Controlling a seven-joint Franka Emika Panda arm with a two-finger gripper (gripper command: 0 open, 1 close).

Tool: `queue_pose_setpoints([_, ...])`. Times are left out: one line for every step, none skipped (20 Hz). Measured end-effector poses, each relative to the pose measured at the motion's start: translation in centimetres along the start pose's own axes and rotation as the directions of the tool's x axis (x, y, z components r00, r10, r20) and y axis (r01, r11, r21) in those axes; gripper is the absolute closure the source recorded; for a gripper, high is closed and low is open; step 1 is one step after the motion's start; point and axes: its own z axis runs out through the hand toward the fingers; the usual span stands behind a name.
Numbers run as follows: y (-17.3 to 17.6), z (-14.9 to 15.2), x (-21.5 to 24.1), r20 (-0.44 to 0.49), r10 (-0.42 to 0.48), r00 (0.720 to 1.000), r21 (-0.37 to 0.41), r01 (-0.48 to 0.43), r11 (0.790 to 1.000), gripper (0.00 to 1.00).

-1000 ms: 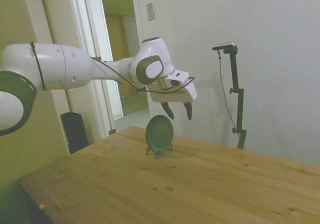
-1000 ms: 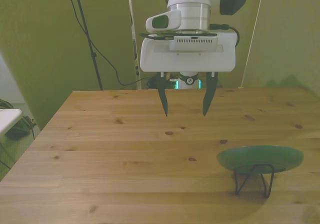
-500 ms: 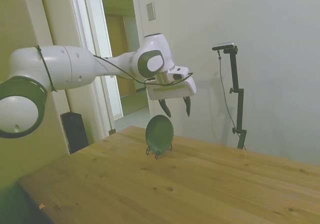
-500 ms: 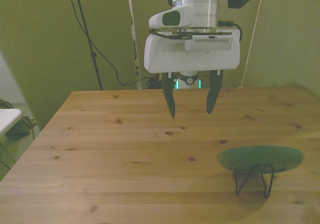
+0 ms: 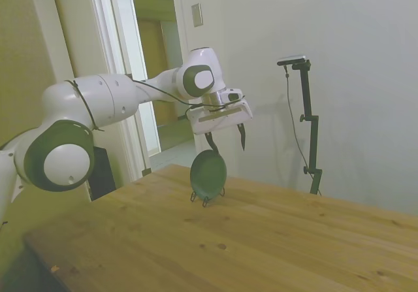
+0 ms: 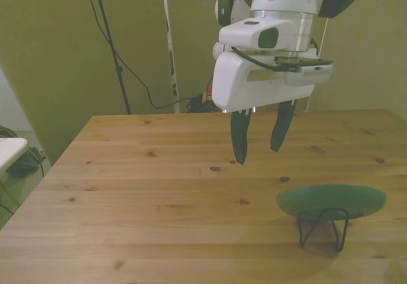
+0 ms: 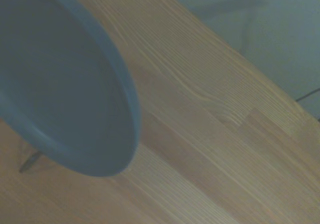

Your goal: Unload the plate

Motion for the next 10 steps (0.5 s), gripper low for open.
queue_pose_setpoints([0.0, 0.1, 0.1, 0.0, -0.02, 1.0, -0.014, 0.02, 1.0, 0.0])
queue_pose_setpoints([-0.1, 0.1, 0.2, -0.001, -0.037, 0.999, -0.024, 0.036, 0.999, 0.0])
queue_pose_setpoints([-0.3, 0.2, 0.2, 0.0, -0.054, 0.999, -0.035, 0.054, 0.998, 0.0])
queue_pose_setpoints([-0.5, 0.3, 0.2, 0.0, -0.07, 0.998, -0.045, 0.07, 0.997, 0.0])
queue_pose_setpoints([-0.9, 0.4, 0.2, -0.001, -0.081, 0.997, -0.049, 0.081, 0.996, 0.0])
queue_pose_setpoints([-1.3, 0.5, 0.3, -0.011, -0.087, 0.996, -0.049, 0.087, 0.995, 0.0])
queue_pose_setpoints([-1.8, 0.6, 0.5, -0.029, -0.094, 0.995, -0.047, 0.093, 0.995, 0.0])
queue_pose_setpoints([-2.2, 0.6, 0.8, -0.055, -0.097, 0.994, -0.045, 0.095, 0.994, 0.0])
queue_pose_setpoints([-2.6, 0.7, 1.1, -0.088, -0.097, 0.991, -0.042, 0.093, 0.995, 0.0])
queue_pose_setpoints([-2.9, 0.8, 1.3, -0.114, -0.093, 0.989, -0.036, 0.089, 0.995, 0.0])
